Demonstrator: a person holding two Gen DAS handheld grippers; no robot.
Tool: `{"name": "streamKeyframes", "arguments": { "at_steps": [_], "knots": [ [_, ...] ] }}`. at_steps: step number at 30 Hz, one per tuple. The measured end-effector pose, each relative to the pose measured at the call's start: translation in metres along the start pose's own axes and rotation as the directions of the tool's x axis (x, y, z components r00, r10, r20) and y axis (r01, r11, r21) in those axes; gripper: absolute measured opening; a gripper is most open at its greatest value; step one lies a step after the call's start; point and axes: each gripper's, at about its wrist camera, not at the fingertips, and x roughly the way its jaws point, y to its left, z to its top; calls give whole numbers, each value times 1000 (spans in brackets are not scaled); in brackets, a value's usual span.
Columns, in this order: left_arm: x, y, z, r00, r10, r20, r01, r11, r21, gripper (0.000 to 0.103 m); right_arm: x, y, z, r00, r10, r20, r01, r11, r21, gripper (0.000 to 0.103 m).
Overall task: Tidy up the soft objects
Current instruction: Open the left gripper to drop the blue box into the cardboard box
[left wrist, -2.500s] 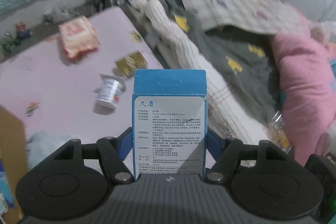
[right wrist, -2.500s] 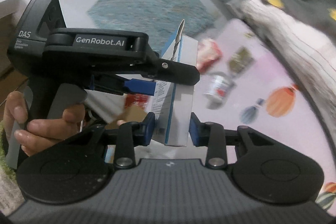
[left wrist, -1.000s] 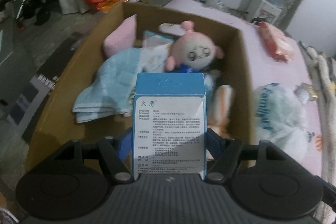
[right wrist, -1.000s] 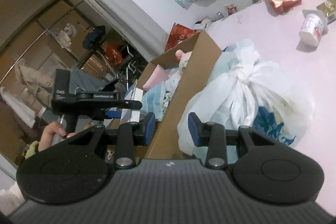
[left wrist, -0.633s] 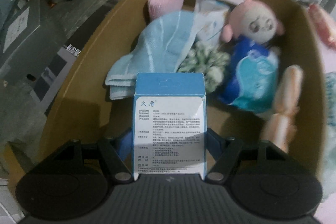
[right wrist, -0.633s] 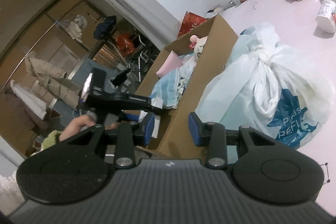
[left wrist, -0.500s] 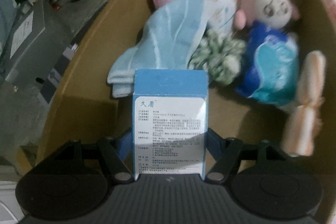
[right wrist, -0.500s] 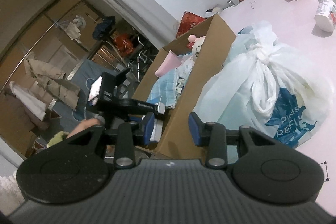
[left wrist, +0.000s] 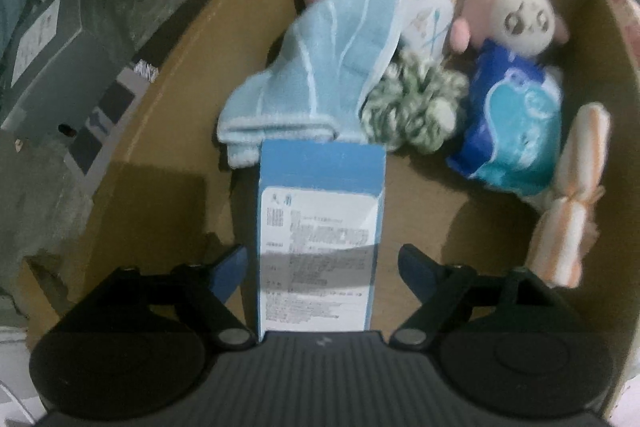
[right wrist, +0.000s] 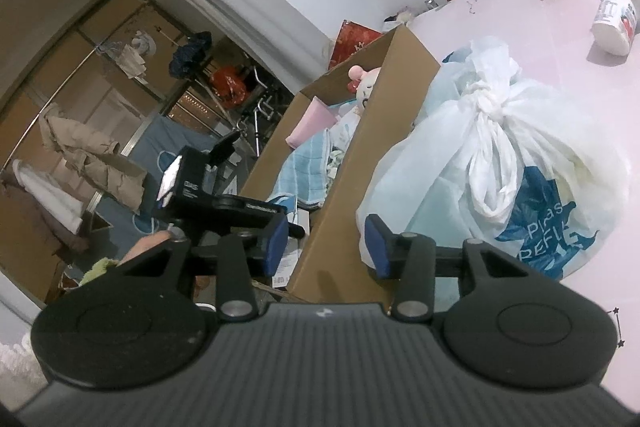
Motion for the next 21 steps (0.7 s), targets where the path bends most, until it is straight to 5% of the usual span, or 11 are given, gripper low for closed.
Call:
{"name": "streamKeyframes", "arguments": {
  "at_steps": [4,8,10,15,21],
  "knots": [
    [-7,-3,3,998,-6,61,6,1000,2,70,1,0,-1,1000,-5,0,5,1000,-3,43],
    [16,-7,12,998,-53,-22,52,998,-31,63,0,2,-3,1000,-11,1,11,1000,-4,43],
    [32,-8,15,994,-76,-83,72,996,-51,63,-1,1,-3,1000,-15,3,15,1000,-4,43],
    [23,-3,13,994,-93,-64,88,993,-73,64,-3,-2,0,999,-32,12,32,999,2,43],
    [-19,-5,9,992,-106,74,109,993,-43,79,-3,-10,-2,998,-53,16,52,999,12,46]
  ]
}}
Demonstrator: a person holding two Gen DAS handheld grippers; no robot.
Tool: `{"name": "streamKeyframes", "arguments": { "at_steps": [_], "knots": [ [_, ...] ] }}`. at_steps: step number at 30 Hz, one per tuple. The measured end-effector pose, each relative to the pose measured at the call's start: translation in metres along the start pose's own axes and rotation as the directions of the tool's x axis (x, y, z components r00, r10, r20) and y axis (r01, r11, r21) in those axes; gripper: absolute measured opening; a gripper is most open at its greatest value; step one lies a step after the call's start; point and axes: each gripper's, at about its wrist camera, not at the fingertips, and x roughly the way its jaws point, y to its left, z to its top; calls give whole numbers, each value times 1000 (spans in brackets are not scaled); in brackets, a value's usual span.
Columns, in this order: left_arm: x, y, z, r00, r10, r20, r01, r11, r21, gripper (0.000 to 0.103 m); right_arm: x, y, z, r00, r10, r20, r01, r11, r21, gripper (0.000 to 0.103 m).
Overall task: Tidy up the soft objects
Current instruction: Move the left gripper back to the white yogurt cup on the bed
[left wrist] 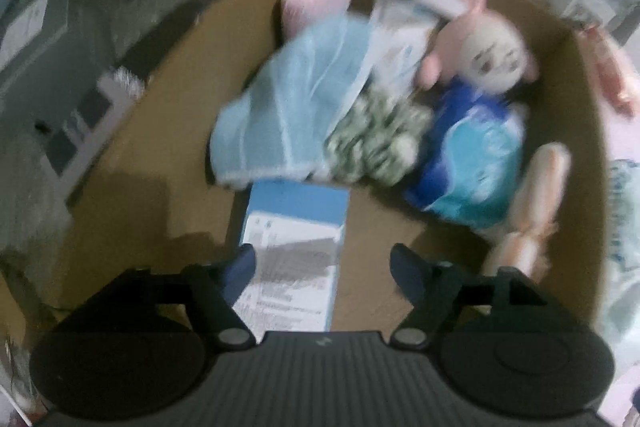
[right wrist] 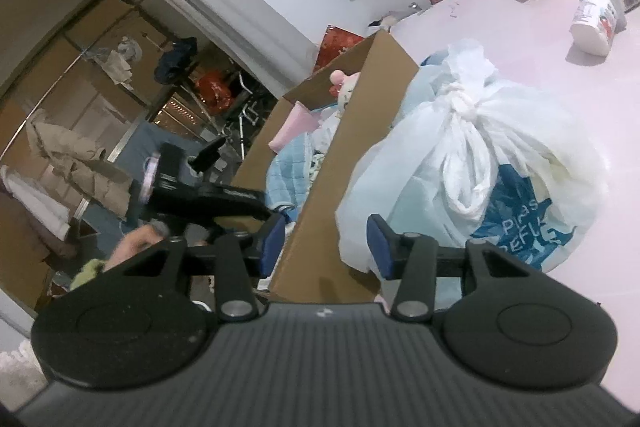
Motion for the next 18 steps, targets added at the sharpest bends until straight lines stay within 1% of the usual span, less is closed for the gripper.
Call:
{"name": "streamKeyframes", "arguments": {
  "at_steps": [3,6,10,12,15,18],
  "knots": [
    [-29,-16,-3,995,-27,94,22,999,46,82,-2,-4,-4,1000,-26,6,26,1000,1,51],
    [-55,-38,-3,984,-69,165,54,994,91,86,-9,-11,-7,999,-44,23,43,999,20,57],
    [-94,-73,-13,953,-174,248,126,973,195,92,-23,-21,-10,996,-66,57,63,997,49,62],
    [-108,-91,-20,940,-207,272,138,958,251,92,-33,-25,-12,994,-74,82,69,996,60,64],
    [-130,-117,-31,920,-263,291,159,928,337,92,-48,-31,-14,990,-78,121,69,995,79,66],
    [-145,-138,-42,904,-312,293,190,905,380,94,-62,-36,-14,985,-83,154,69,993,94,67]
  ]
}}
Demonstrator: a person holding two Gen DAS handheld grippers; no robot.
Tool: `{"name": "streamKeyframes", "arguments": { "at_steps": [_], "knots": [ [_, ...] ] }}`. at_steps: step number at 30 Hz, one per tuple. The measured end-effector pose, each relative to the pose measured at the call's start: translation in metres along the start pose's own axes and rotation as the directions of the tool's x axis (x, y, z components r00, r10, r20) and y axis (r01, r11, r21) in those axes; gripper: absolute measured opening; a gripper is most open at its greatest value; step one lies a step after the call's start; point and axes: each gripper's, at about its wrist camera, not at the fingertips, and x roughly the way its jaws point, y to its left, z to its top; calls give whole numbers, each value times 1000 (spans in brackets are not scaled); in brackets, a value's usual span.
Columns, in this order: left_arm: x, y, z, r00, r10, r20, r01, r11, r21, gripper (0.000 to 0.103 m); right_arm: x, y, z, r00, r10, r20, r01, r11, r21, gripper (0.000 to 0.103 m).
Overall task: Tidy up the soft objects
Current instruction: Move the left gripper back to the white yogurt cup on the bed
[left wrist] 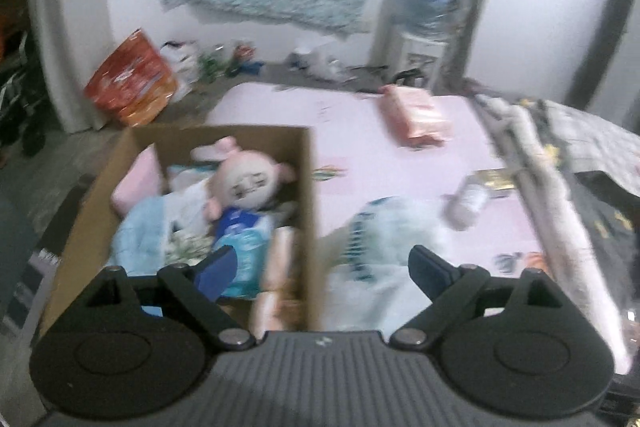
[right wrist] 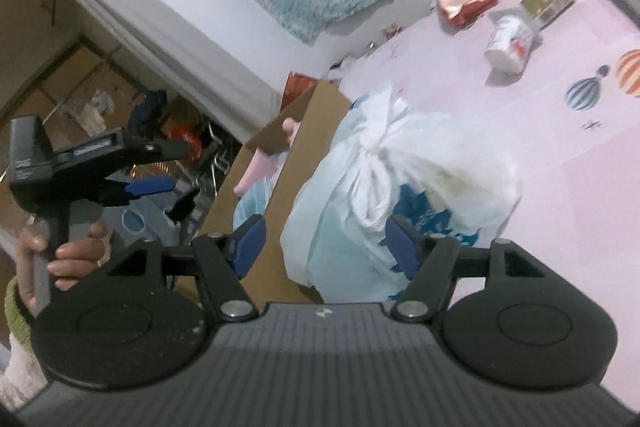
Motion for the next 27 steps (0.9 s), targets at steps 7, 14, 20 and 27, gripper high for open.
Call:
{"name": "streamKeyframes", "arguments": {
  "at_steps": [7,14,20,27],
  "knots": [
    [-24,-63,0,994,-109,24,107,990,91,98,-52,-9,10,993,1,119,-3,1000,10,69],
    [-27,-121,11,975,-219,32,213,967,140,100,-111,-14,25,967,-14,254,14,1000,2,72],
    [3,-155,31,966,-257,-5,255,957,135,100,-129,-27,43,949,-29,314,24,1000,20,74],
    [82,-160,64,970,-215,-109,220,975,36,100,-78,-53,74,967,-60,248,50,998,47,75]
  ]
}}
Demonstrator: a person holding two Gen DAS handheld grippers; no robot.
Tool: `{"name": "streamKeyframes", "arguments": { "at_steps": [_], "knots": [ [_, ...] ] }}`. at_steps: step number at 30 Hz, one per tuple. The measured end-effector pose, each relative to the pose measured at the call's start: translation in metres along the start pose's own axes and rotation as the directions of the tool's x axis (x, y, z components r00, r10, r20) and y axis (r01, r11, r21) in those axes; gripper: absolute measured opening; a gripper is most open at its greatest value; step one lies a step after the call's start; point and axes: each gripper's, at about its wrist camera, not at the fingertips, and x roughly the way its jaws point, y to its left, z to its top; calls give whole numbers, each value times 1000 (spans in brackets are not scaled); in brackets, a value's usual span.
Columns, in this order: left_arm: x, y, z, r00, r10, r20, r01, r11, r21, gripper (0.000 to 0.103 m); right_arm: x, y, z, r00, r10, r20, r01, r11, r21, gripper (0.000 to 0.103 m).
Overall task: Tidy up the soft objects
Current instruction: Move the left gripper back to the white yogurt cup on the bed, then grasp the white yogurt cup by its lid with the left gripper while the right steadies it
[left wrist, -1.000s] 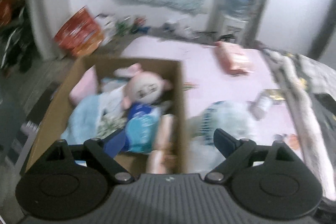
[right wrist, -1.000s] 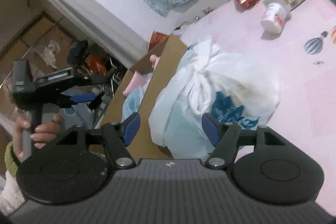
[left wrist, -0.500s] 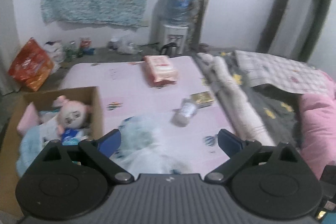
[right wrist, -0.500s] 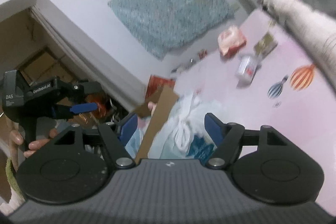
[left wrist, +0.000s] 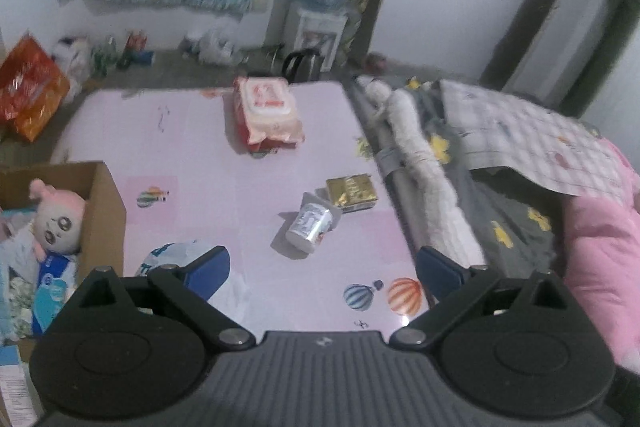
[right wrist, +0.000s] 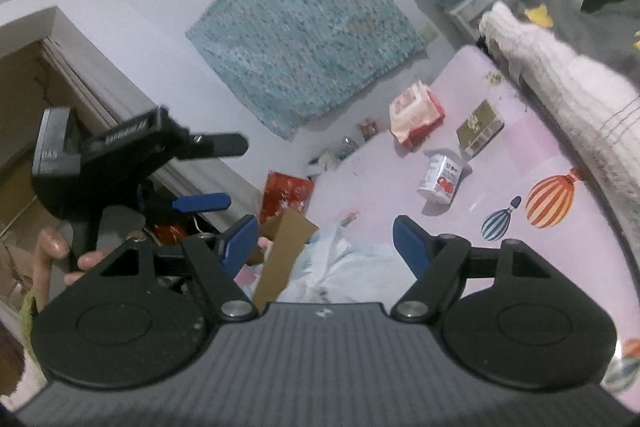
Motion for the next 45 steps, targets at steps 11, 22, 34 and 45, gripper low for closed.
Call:
{"name": "streamKeyframes", "arguments": {
  "at_steps": [11,22,34,45],
  "knots": [
    [123,13,38,986,25,-167,-37,997,-72,90,171,-77,30,975,-172,-140,180,983,47,73],
    [163,31,44,977,19,-211,-51,988,-146,89,264,-132,34,940,-284,-190,300,952,63,61],
    [156,32,35,973,-1,-230,-36,987,-157,89,258,-123,32,939,-282,-194,283,959,-27,53],
    [129,8,8,966,-94,-242,65,990,-125,89,186,-70,-20,902,-415,-115,329,836,-439,52]
  ]
}}
